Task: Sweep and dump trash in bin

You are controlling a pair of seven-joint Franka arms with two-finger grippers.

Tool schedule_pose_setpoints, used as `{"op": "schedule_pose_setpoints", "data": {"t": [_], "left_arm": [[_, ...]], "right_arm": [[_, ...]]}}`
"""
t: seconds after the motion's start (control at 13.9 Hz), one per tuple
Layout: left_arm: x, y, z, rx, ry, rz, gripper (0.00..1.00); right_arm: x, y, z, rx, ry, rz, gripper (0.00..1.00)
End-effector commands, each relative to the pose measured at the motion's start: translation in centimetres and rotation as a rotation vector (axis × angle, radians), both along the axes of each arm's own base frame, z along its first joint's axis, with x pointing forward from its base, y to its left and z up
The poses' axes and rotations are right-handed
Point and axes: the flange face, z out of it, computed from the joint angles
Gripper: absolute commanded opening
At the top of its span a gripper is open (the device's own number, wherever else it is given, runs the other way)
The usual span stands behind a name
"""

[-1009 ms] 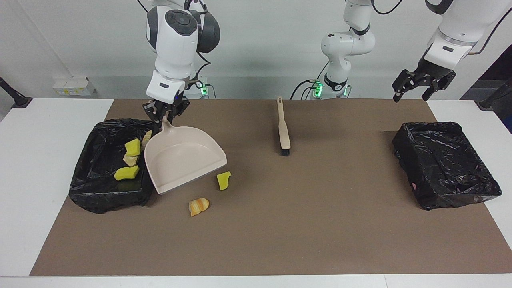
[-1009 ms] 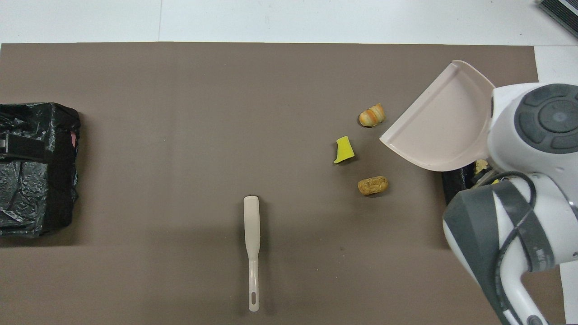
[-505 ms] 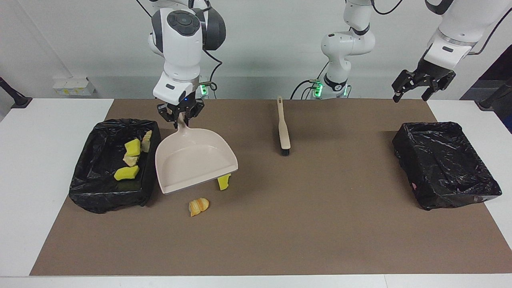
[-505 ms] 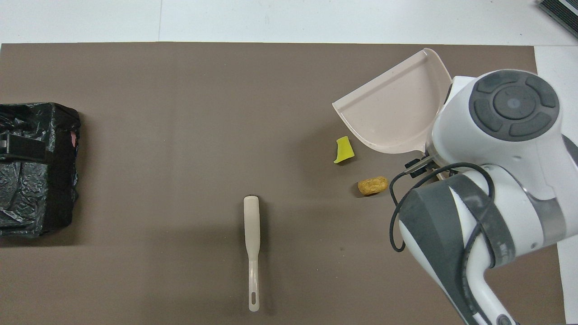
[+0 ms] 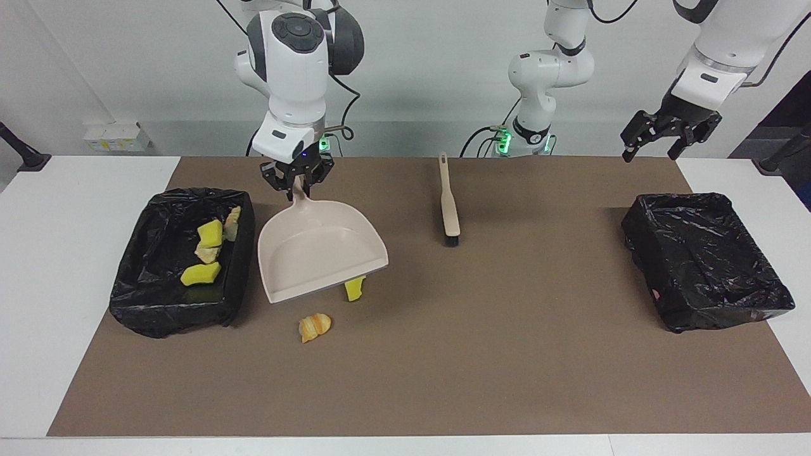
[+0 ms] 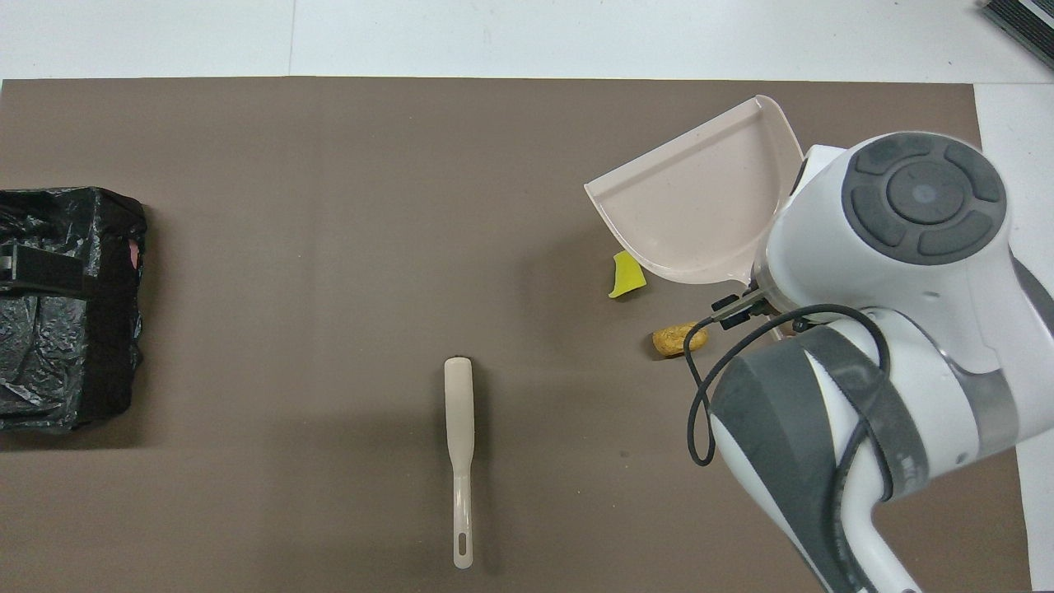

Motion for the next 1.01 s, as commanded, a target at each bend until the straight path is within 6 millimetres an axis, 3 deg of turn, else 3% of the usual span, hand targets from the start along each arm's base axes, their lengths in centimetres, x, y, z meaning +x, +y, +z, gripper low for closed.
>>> {"op": "schedule_pose_setpoints", "data": {"t": [0.0,0.94], "left_arm": [[-0.58,0.28,-0.01,0.015,0.006,-0.005,1.0],[-0.58,0.28,-0.08,0.015,0.008,-0.005,1.0]], "right_arm": [[-0.21,0.21,0.5,0.017,0.012,-0.036,0.0],[-0.24,-0.39,0.4,0.009,0.018,-0.081,0.0]]}}
